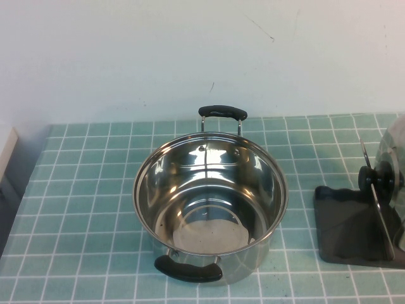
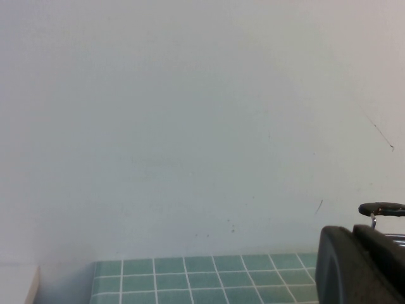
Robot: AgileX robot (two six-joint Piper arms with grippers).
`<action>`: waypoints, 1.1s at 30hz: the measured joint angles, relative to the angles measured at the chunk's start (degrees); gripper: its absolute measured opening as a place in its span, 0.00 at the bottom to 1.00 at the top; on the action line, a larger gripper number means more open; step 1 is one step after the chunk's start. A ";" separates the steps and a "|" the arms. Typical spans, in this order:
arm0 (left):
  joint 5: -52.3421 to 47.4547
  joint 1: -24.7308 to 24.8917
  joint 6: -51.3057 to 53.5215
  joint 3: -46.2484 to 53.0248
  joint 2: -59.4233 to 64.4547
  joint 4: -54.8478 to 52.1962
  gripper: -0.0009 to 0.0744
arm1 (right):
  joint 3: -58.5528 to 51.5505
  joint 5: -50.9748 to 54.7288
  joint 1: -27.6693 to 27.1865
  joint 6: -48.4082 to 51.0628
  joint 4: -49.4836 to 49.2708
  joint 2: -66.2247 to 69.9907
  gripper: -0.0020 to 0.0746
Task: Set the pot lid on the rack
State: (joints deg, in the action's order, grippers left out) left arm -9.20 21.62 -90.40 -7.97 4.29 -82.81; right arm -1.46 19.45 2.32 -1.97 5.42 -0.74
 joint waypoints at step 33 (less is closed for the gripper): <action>5.41 -15.72 79.57 9.15 -0.75 77.74 0.01 | 0.00 0.00 0.00 0.00 0.00 0.00 0.02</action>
State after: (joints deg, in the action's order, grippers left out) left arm -3.79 5.90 -10.83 1.18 3.54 -5.08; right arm -1.46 19.45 2.32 -1.97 5.42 -0.74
